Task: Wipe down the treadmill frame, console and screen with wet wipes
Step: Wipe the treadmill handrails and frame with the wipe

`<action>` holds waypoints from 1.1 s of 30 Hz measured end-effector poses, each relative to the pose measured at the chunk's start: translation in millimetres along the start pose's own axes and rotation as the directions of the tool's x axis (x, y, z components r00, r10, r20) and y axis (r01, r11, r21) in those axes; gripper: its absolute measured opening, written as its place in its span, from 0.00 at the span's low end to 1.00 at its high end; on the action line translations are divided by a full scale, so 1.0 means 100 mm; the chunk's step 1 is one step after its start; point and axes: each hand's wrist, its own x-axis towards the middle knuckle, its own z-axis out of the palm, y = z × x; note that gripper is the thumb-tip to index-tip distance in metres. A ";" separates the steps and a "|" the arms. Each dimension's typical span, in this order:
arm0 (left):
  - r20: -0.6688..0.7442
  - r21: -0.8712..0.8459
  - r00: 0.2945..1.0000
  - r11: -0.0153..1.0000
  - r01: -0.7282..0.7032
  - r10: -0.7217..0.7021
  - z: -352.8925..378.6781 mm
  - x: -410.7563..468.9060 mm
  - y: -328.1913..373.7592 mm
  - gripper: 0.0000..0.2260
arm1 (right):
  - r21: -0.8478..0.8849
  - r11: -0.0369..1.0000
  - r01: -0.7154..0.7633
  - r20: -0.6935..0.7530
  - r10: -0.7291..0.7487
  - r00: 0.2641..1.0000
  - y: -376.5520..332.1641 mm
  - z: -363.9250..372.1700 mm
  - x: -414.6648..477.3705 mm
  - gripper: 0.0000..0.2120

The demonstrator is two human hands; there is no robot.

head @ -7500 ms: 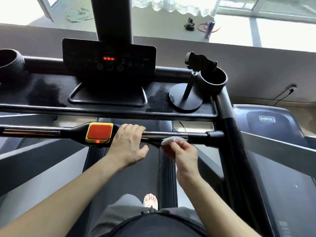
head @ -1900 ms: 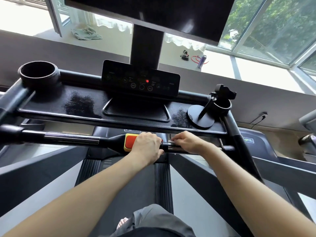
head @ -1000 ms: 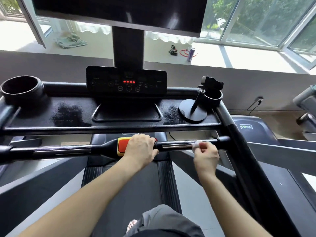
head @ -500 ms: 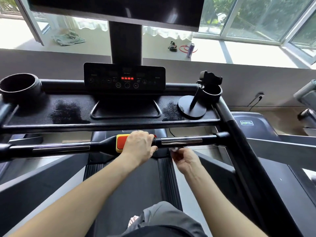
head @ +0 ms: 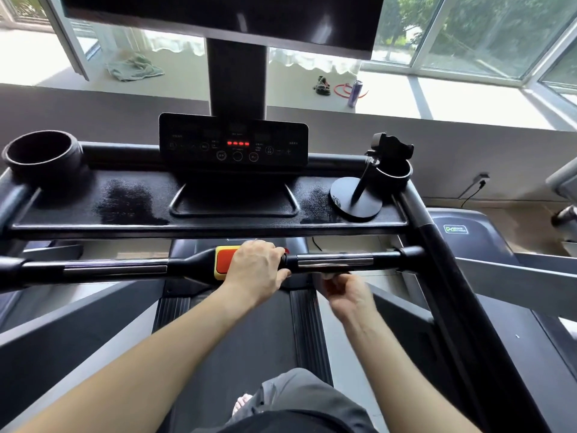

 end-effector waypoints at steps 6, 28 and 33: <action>-0.017 -0.016 1.000 1.000 0.016 -0.016 0.00 0.00 0.02 0.19 | 0.140 0.990 -0.020 -0.049 0.027 0.998 -0.12 -0.11 0.14 0.14; -0.013 -0.062 1.000 0.998 -0.026 0.025 0.03 -0.04 -0.05 0.19 | -0.052 0.958 -0.282 0.141 0.287 0.948 0.28 0.21 -0.29 0.13; -0.024 -0.062 0.999 0.997 -0.050 0.049 0.05 -0.04 -0.06 0.19 | 0.074 0.987 -0.146 -0.032 0.149 0.988 -0.06 0.03 -0.15 0.13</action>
